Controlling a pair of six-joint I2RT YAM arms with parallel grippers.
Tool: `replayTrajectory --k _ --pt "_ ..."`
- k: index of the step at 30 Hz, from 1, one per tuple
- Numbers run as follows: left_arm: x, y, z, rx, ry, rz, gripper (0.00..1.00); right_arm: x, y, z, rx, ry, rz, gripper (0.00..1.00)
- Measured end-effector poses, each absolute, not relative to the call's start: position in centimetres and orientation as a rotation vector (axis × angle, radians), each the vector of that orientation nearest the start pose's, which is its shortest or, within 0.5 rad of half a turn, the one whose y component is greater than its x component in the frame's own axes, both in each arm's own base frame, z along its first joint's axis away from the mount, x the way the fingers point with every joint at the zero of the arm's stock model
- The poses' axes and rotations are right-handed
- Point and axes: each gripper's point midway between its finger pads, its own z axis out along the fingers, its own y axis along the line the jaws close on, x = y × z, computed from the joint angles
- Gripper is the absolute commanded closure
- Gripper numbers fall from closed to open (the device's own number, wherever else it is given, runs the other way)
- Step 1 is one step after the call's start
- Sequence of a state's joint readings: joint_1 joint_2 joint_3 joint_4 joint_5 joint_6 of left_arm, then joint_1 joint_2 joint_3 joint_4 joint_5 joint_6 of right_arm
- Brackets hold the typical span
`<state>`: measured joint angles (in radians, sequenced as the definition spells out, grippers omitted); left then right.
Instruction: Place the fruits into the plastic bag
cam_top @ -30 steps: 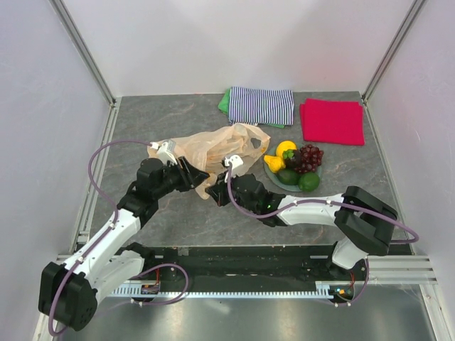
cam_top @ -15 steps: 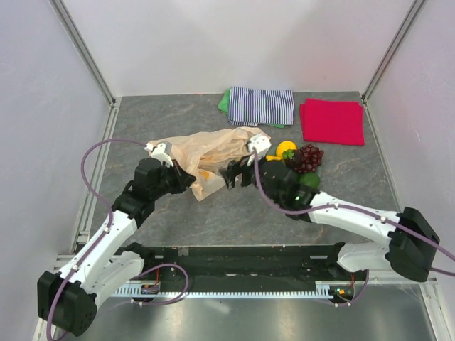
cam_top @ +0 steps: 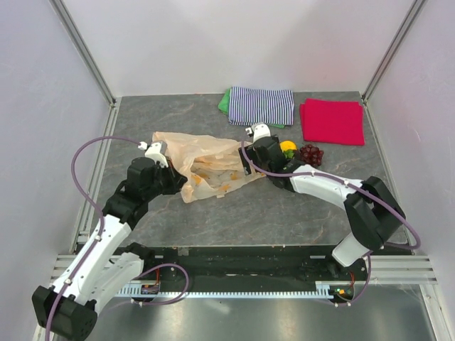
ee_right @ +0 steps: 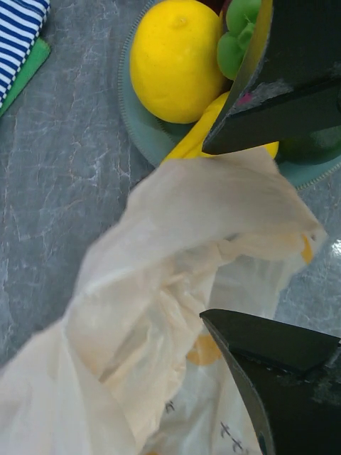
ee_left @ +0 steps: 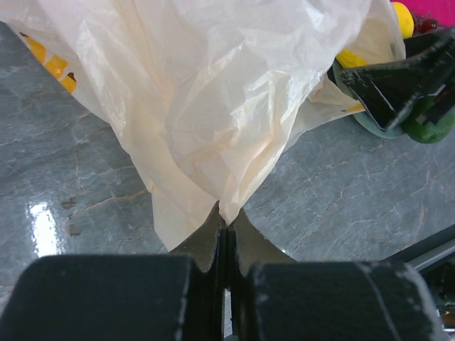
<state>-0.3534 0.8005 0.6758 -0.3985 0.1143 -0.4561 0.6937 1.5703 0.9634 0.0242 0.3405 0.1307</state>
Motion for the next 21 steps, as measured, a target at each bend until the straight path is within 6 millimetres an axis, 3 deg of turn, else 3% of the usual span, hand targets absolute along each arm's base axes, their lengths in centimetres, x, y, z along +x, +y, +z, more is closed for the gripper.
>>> replayTrajectory --k 2,4,5,7,8,11,15,16,17,20,21 --pt "24.9 -13.0 18.1 -0.037 2.141 -0.585 0.99 37.5 23.4 11.5 -0.392 2.101 0.091 0.03" --pt "24.7 -12.6 18.6 -0.037 2.13 -0.572 0.99 38.2 23.3 11.9 -0.378 2.106 0.074 0.14" --pt "24.7 -12.4 18.8 -0.037 2.122 -0.56 0.98 38.6 23.4 12.3 -0.368 2.101 0.073 0.26" --pt "24.7 -12.1 19.2 -0.033 2.114 -0.544 0.98 39.1 23.5 13.0 -0.362 2.089 0.074 0.39" --pt "24.7 -11.9 19.3 -0.033 2.113 -0.525 0.98 39.2 23.6 13.1 -0.353 2.087 0.08 0.53" --pt "24.8 -11.2 19.3 -0.03 2.119 -0.48 0.98 39.0 23.4 12.9 -0.358 2.1 0.074 0.77" --pt "25.0 -10.9 19.2 -0.01 2.139 -0.444 0.98 38.4 23.4 12.4 -0.377 2.131 0.081 0.7" --pt "25.1 -11.0 19.1 0.01 2.152 -0.443 0.99 38.1 23.5 12.3 -0.388 2.139 0.094 0.63" --pt "25.1 -11.2 19.2 0.028 2.16 -0.444 0.98 37.9 23.7 12.5 -0.396 2.141 0.109 0.41" --pt "25.5 -11.9 19.9 0.082 2.168 -0.461 0.98 37.2 24.2 13.4 -0.427 2.136 0.17 0.19" --pt "25.7 -12.0 20.3 0.097 2.17 -0.463 0.99 36.8 24.4 14.0 -0.446 2.13 0.193 0.17"
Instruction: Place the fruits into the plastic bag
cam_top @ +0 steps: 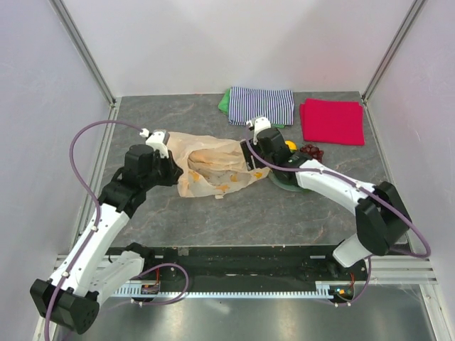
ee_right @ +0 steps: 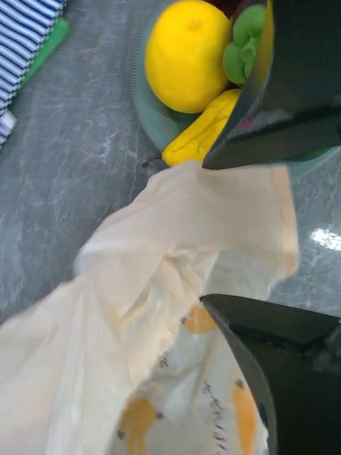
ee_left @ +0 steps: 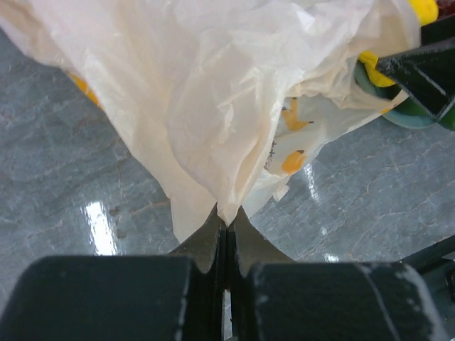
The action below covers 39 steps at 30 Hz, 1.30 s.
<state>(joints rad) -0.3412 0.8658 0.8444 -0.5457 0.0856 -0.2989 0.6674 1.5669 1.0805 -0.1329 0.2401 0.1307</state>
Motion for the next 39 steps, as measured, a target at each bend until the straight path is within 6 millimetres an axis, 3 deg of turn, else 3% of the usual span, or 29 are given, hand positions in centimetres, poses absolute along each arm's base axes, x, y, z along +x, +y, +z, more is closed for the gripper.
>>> replayTrajectory --k 5,7,10,14,16,19,22,25,33,39 --pt "28.0 -12.3 22.7 0.14 2.149 -0.426 0.98 34.6 24.4 18.3 -0.48 2.064 0.308 0.06" --pt "29.1 -12.1 23.3 0.149 2.152 -0.394 0.98 33.5 23.7 21.0 -0.46 2.015 0.335 0.04" --pt "30.0 -11.5 23.2 0.157 2.164 -0.353 0.98 32.3 21.8 24.8 -0.402 1.945 0.339 0.1" --pt "30.4 -10.6 22.7 0.161 2.178 -0.309 0.99 33.3 18.4 27.1 -0.294 1.945 0.236 0.13" --pt "30.5 -10.2 22.5 0.155 2.177 -0.296 0.98 34.7 16.9 26.3 -0.245 1.994 0.138 0.06" --pt "30.3 -9.6 21.5 0.143 2.2 -0.282 0.98 36.4 15.8 22.8 -0.22 2.104 -0.002 0.02" --pt "30.1 -9.4 20.5 0.141 2.223 -0.276 0.99 36.6 14.8 17.9 -0.245 2.241 -0.129 0.02" --pt "30.0 -9.4 20.2 0.145 2.23 -0.275 0.98 36.5 13.9 15.1 -0.254 2.322 -0.206 0.02" --pt "29.9 -9.2 20.6 0.145 2.213 -0.273 0.98 37.3 11.6 14.1 -0.184 2.355 -0.263 0.03" --pt "29.8 -9.4 20.5 0.153 2.217 -0.284 0.99 38.2 11.3 13.3 -0.151 2.367 -0.222 0.04"
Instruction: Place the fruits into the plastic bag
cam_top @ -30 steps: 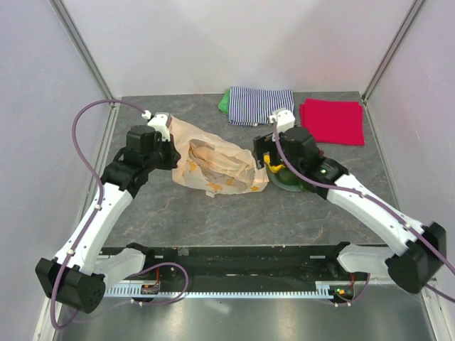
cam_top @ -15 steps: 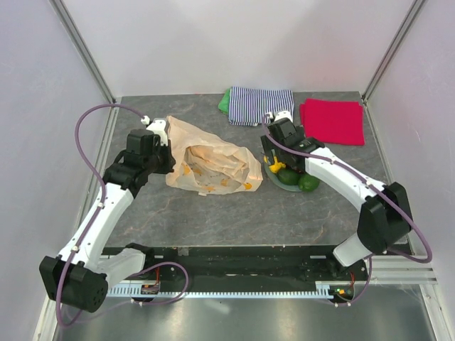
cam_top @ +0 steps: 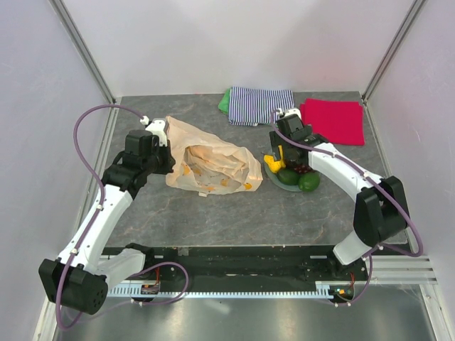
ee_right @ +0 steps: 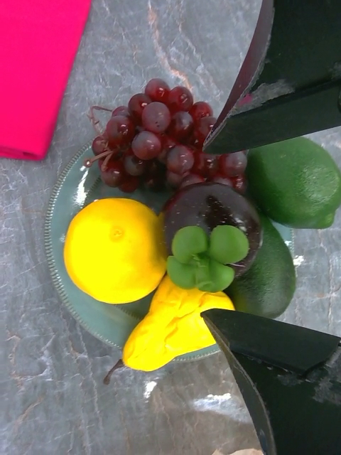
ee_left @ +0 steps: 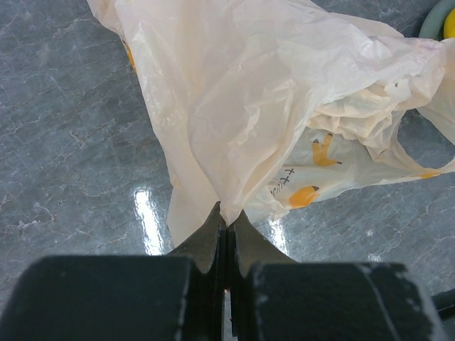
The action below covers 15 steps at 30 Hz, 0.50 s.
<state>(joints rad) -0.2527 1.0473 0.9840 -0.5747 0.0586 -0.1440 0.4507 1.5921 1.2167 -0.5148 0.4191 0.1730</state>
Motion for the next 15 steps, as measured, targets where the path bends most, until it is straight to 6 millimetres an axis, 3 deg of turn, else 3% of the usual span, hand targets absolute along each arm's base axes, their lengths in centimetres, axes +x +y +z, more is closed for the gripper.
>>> replayTrajectory --k 15 --pt "29.7 -9.4 20.2 0.155 2.225 -0.286 0.99 38.9 10.5 10.8 -0.092 2.418 -0.096 0.09"
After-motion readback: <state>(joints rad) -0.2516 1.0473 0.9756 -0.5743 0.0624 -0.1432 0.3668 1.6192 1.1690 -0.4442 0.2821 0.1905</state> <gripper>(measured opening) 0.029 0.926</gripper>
